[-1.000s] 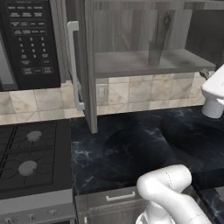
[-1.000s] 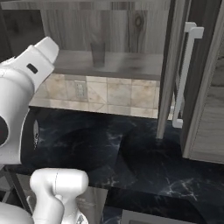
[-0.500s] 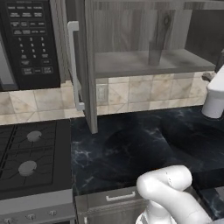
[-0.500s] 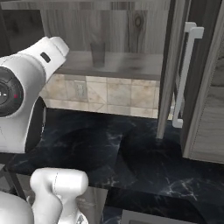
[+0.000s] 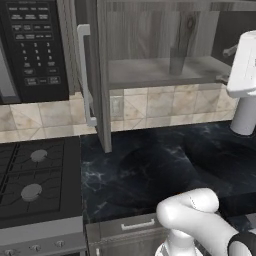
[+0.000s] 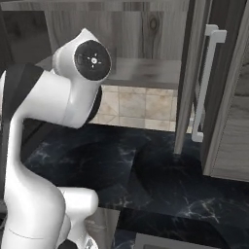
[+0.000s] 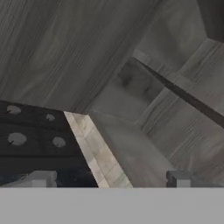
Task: There is a bowl on the dining counter. Grab a lemon wedge from the fridge and place it in the bowl. Then get the liquor bottle and glass cup from the cabinet and place them next to the bowl.
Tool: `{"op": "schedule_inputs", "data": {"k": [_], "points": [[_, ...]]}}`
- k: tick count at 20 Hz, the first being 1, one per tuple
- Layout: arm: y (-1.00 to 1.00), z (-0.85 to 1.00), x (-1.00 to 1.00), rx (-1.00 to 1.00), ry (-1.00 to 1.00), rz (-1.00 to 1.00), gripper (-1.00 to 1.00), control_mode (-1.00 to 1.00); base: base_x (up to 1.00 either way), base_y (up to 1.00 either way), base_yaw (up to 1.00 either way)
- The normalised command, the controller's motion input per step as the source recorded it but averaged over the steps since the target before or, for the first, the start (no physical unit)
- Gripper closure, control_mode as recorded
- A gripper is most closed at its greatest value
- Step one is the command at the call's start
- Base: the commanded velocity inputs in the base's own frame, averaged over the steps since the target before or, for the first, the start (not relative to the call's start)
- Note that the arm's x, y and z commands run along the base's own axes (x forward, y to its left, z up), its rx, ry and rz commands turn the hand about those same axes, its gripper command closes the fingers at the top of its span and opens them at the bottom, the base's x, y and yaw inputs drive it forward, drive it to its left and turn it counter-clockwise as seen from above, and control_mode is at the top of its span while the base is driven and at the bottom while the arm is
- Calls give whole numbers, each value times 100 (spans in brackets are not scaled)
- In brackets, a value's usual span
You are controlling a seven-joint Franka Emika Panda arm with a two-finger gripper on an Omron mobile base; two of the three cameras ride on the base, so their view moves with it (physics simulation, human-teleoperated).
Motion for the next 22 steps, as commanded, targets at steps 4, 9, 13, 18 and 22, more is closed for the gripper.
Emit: {"op": "schedule_inputs", "data": {"k": [4, 9, 13, 18, 22], "points": [[0, -2, 53, -26, 7, 23, -100, -100, 0, 0, 0], [0, 0, 32, -29, 0, 1, -100, -100, 0, 0, 0], [-6, 0, 30, -21, 0, 0, -100, -100, 0, 0, 0], [-10, -5, 34, -11, 0, 0, -100, -100, 0, 0, 0], [-12, -19, 38, -1, 0, 0, -100, -100, 0, 0, 0]]}}
